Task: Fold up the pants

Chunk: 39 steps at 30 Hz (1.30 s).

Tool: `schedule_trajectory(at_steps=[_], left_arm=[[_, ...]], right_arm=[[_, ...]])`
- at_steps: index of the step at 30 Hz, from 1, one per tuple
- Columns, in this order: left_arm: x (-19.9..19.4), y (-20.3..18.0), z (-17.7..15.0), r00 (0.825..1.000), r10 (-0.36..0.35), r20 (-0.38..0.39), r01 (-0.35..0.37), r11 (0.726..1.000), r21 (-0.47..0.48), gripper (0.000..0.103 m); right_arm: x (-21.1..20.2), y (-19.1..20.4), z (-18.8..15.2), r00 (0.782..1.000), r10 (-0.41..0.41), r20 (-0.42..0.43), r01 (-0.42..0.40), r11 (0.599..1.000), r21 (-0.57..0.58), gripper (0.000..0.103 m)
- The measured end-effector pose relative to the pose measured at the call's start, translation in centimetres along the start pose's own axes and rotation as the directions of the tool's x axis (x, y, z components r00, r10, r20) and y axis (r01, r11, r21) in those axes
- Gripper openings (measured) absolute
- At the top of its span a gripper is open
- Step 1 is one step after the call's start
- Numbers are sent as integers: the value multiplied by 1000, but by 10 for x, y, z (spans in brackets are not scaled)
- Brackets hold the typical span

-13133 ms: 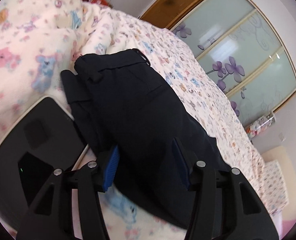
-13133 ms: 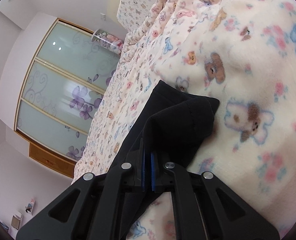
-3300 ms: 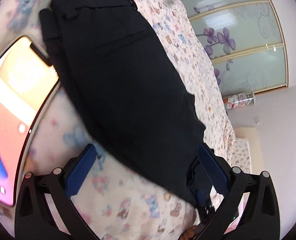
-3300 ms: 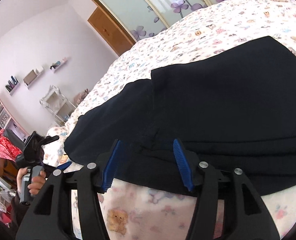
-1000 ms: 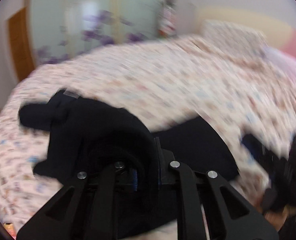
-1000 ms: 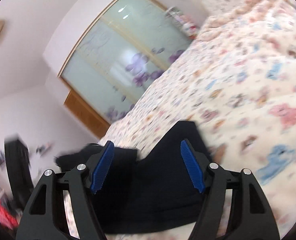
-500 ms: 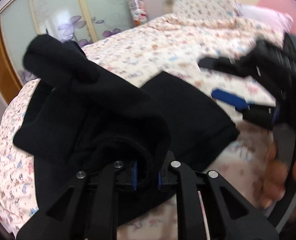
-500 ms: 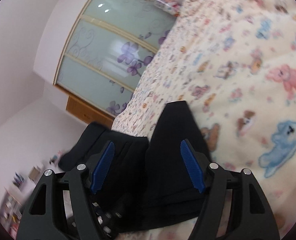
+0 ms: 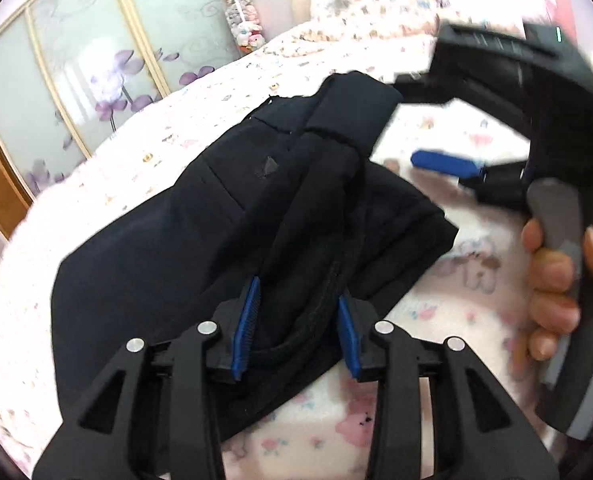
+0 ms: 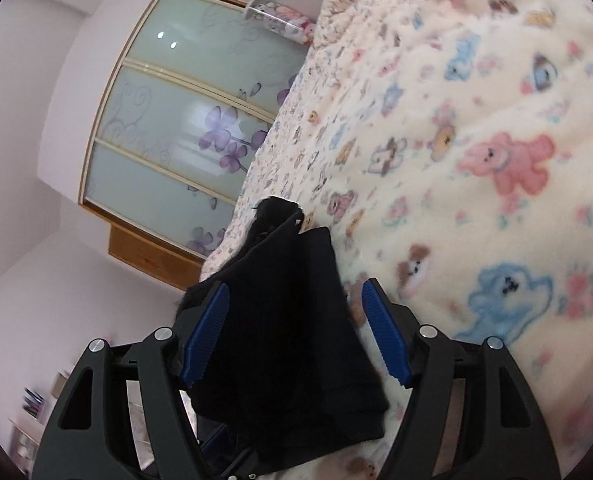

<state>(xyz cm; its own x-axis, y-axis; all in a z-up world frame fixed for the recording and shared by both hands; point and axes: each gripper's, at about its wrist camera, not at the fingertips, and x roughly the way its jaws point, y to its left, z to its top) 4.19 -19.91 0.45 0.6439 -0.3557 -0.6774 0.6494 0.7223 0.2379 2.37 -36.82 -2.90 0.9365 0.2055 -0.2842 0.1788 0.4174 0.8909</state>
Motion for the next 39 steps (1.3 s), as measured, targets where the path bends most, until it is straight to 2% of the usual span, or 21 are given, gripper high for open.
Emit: schedule_trajectory(at_steps=[3, 5, 8, 9, 10, 11, 13, 14, 15, 16, 18, 19, 20, 23, 29, 33, 34, 36, 39], left_arm=[[-7, 10, -4, 998, -59, 33, 61, 995, -78, 42], [-19, 23, -12, 992, -98, 81, 110, 982, -153, 53], [-43, 49, -25, 980, -100, 171, 144, 953, -266, 75], [-48, 60, -24, 976, -85, 200, 144, 942, -304, 79], [-55, 73, -29, 972, -53, 229, 132, 929, -345, 87], [-67, 88, -38, 965, 14, 262, 94, 913, -398, 94], [-82, 112, -49, 945, 127, 302, 31, 883, -469, 99], [-91, 122, -61, 926, 211, 313, -23, 860, -510, 101], [-95, 130, -65, 910, 272, 314, -67, 841, -536, 101], [-100, 138, -74, 886, 355, 299, -132, 811, -571, 101], [-109, 152, -83, 862, 431, 268, -193, 767, -612, 101], [-108, 158, -88, 856, 453, 249, -209, 743, -635, 101], [-104, 165, -94, 858, 463, 224, -210, 712, -670, 101], [-104, 183, -110, 872, 448, 195, -178, 664, -727, 101], [-93, 193, -125, 906, 383, 180, -112, 626, -771, 101], [-89, 194, -141, 913, 364, 184, -68, 581, -811, 101], [-88, 197, -144, 916, 358, 181, -59, 567, -822, 101], [-85, 200, -147, 922, 346, 174, -49, 549, -834, 101], [-80, 204, -150, 932, 326, 158, -40, 528, -849, 101]], right_arm=[[0, 2, 0, 1000, -4, -1, 4, 1000, -21, 71], [0, 1, 1, 1000, 4, -14, -4, 1000, -8, 71], [-8, -3, 3, 1000, 8, -16, -8, 1000, 21, 71], [-11, -3, 5, 1000, 4, -6, -4, 1000, 22, 71], [-17, -1, 6, 1000, 1, 15, -1, 1000, 13, 71], [-22, 2, 6, 1000, -3, 29, 3, 1000, -5, 71], [-27, 13, 6, 1000, 23, 22, -22, 998, -57, 71], [-27, 20, 4, 999, 44, -3, -44, 995, -89, 71], [-27, 25, 2, 998, 55, -24, -57, 992, -111, 71], [-26, 32, -2, 997, 60, -58, -67, 988, -137, 71], [-24, 36, -8, 993, 48, -111, -64, 987, -149, 71], [-21, 36, -11, 988, 43, -147, -63, 988, -139, 71], [-19, 35, -14, 985, 37, -170, -59, 990, -128, 71], [-16, 32, -18, 978, -10, -209, -14, 994, -113, 71], [-1, 34, -21, 969, -20, -247, -2, 996, -90, 71], [11, 36, -24, 968, -86, -236, 60, 992, -114, 68], [13, 37, -25, 968, -107, -228, 80, 989, -122, 65], [17, 38, -27, 965, -148, -215, 117, 982, -150, 38], [18, 37, -28, 966, -154, -207, 127, 982, -141, 26]])
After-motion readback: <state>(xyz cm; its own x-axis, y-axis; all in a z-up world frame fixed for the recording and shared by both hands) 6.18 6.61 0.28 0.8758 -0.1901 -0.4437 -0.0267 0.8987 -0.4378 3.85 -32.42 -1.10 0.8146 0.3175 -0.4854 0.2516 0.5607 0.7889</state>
